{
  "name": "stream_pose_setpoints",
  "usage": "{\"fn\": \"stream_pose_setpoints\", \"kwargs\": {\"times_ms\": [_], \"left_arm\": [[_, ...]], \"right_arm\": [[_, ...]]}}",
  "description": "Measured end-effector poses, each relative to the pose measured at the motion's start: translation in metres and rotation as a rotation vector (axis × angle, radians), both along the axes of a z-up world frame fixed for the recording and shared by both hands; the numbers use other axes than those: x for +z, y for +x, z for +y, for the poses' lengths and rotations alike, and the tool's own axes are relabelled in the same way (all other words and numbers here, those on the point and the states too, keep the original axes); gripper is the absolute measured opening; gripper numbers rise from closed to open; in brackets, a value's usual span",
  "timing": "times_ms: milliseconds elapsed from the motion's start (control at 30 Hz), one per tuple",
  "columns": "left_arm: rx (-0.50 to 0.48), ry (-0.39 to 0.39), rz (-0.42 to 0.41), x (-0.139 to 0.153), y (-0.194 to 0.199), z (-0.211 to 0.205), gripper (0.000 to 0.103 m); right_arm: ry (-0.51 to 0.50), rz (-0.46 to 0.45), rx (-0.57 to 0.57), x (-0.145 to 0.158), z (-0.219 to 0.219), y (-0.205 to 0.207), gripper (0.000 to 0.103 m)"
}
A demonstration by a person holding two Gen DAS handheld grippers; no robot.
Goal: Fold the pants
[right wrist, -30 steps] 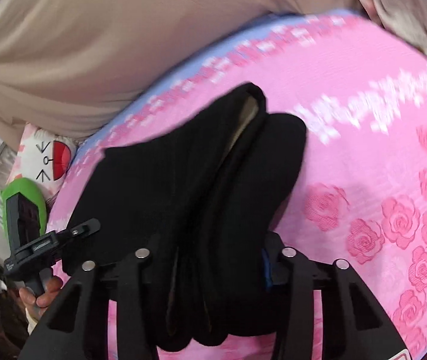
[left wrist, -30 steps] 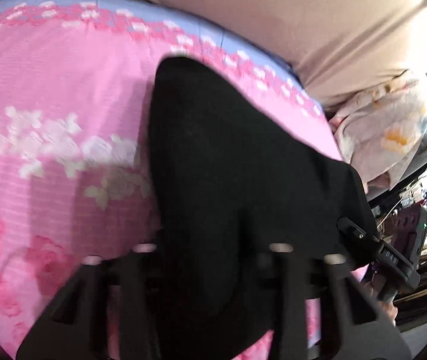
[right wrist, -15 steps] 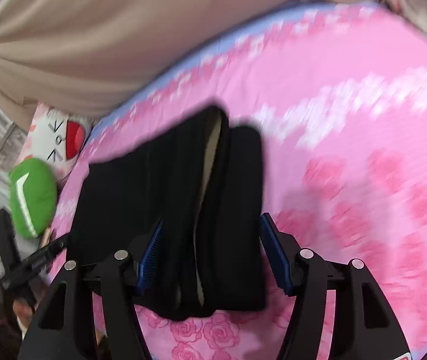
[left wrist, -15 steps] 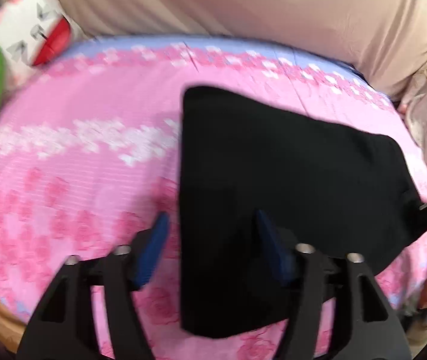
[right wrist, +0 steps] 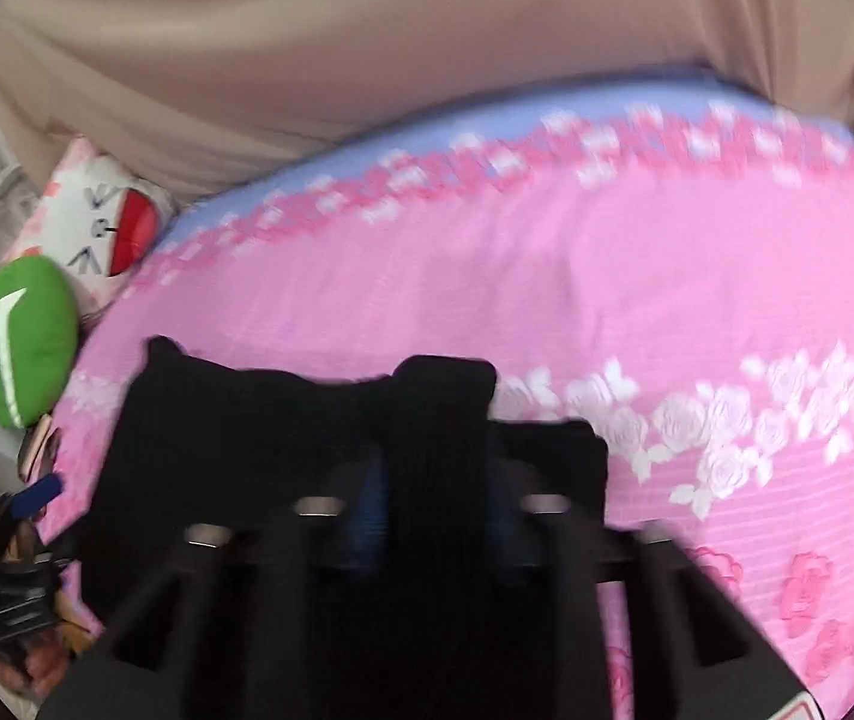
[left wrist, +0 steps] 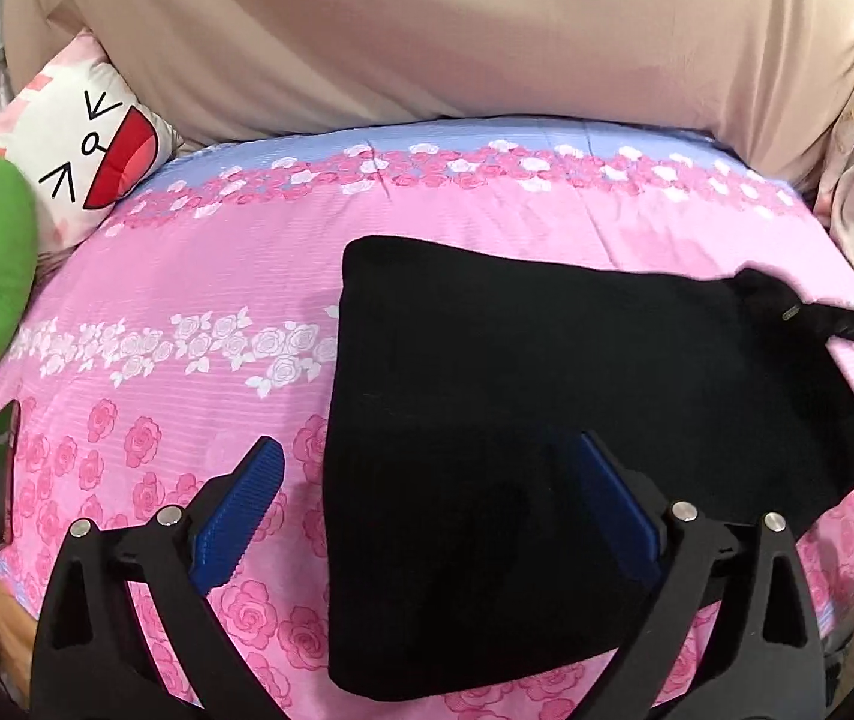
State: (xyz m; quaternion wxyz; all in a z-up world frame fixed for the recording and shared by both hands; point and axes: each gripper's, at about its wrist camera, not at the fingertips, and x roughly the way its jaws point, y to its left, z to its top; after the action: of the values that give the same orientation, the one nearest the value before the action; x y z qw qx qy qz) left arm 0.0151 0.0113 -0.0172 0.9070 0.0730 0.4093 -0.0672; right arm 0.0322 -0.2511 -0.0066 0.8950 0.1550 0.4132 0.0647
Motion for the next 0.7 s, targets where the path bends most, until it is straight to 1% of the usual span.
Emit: {"fn": "stream_pose_setpoints", "kwargs": {"times_ms": [67, 100, 133, 167, 200, 233, 267, 300, 333, 367, 400, 433, 467, 533, 600, 633, 667, 700], "left_arm": [[-0.003, 0.003, 0.006, -0.004, 0.002, -0.002, 0.095], [-0.007, 0.003, 0.011, -0.007, 0.004, -0.004, 0.095], [-0.008, 0.006, 0.015, -0.010, 0.005, -0.004, 0.095], [-0.009, 0.012, 0.019, -0.015, 0.007, -0.006, 0.096], [-0.004, 0.023, 0.029, -0.021, 0.010, -0.009, 0.097], [-0.002, 0.029, 0.041, -0.025, 0.013, -0.011, 0.097], [-0.001, 0.033, 0.056, -0.030, 0.015, -0.012, 0.097], [0.004, 0.033, 0.062, -0.031, 0.014, -0.010, 0.097], [0.005, 0.027, 0.062, -0.030, 0.013, -0.008, 0.097], [0.004, 0.018, 0.064, -0.028, 0.011, -0.004, 0.097], [0.005, 0.006, 0.069, -0.026, 0.009, 0.000, 0.097], [0.008, -0.019, 0.077, -0.024, 0.007, 0.007, 0.097], [0.005, -0.046, 0.089, -0.023, 0.005, 0.013, 0.098], [-0.006, -0.117, 0.149, -0.027, 0.003, 0.026, 0.098], [-0.021, -0.203, 0.220, -0.036, 0.002, 0.037, 0.098], [-0.030, -0.268, 0.271, -0.045, 0.003, 0.043, 0.098], [-0.029, -0.311, 0.299, -0.051, 0.004, 0.046, 0.098], [-0.027, -0.335, 0.269, -0.051, 0.002, 0.048, 0.098]], "right_arm": [[0.006, -0.078, 0.001, 0.026, -0.002, -0.017, 0.007], [-0.005, -0.095, -0.003, 0.030, -0.003, -0.021, 0.007], [-0.041, -0.095, -0.017, 0.029, -0.005, -0.022, 0.007], [-0.084, -0.059, -0.038, 0.016, -0.011, -0.019, 0.010], [-0.117, 0.000, -0.060, 0.000, -0.016, -0.010, 0.013], [-0.137, 0.062, -0.083, -0.018, -0.022, -0.004, 0.020], [-0.042, 0.072, -0.104, -0.030, -0.033, -0.007, 0.025], [0.048, 0.054, -0.125, -0.028, -0.042, -0.017, 0.025], [0.092, 0.041, -0.132, -0.022, -0.046, -0.025, 0.028], [0.118, 0.011, -0.136, -0.014, -0.049, -0.038, 0.047], [0.130, -0.017, -0.141, -0.008, -0.051, -0.048, 0.061], [0.138, -0.033, -0.140, -0.005, -0.052, -0.058, 0.081], [0.135, -0.026, -0.125, -0.007, -0.052, -0.066, 0.082], [0.126, 0.029, -0.112, -0.018, -0.052, -0.075, 0.082], [0.185, 0.077, -0.081, -0.034, -0.050, -0.083, 0.082], [0.218, 0.095, -0.066, -0.043, -0.046, -0.086, 0.082], [0.250, 0.116, -0.053, -0.053, -0.041, -0.086, 0.082], [0.252, 0.122, -0.050, -0.059, -0.036, -0.086, 0.083]]}}
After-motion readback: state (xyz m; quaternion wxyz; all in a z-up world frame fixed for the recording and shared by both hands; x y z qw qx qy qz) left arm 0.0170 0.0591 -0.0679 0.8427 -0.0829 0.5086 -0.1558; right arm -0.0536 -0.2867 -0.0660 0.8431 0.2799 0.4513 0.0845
